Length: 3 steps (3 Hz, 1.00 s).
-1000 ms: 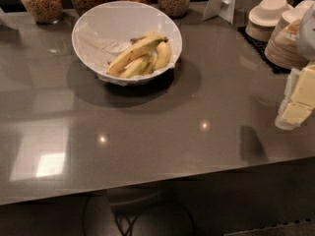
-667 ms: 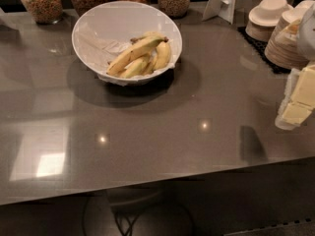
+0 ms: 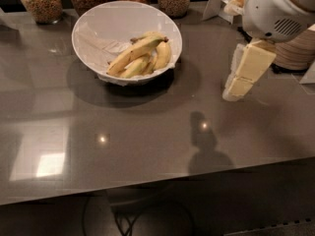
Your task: Pick banana from white bowl
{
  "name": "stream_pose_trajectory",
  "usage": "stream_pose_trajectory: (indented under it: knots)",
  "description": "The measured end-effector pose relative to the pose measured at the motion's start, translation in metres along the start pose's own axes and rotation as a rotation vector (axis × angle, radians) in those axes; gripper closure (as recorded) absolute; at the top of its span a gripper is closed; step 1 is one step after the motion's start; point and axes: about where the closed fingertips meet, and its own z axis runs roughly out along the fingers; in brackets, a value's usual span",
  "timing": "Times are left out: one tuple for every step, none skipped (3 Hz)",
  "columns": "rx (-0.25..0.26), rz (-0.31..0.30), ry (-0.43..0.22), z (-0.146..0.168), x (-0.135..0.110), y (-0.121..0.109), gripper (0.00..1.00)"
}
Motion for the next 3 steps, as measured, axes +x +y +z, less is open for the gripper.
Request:
stream_pose_trajectory:
  knots:
    - [-0.011,-0.097,-0.092,0.025,-0.058,-0.021,0.00]
    - [-0.043,-0.175,-0.151,0.049,-0.109,-0.037,0.00]
    - [-0.091,-0.251,-0.218,0.082,-0.165,-0.053,0.00]
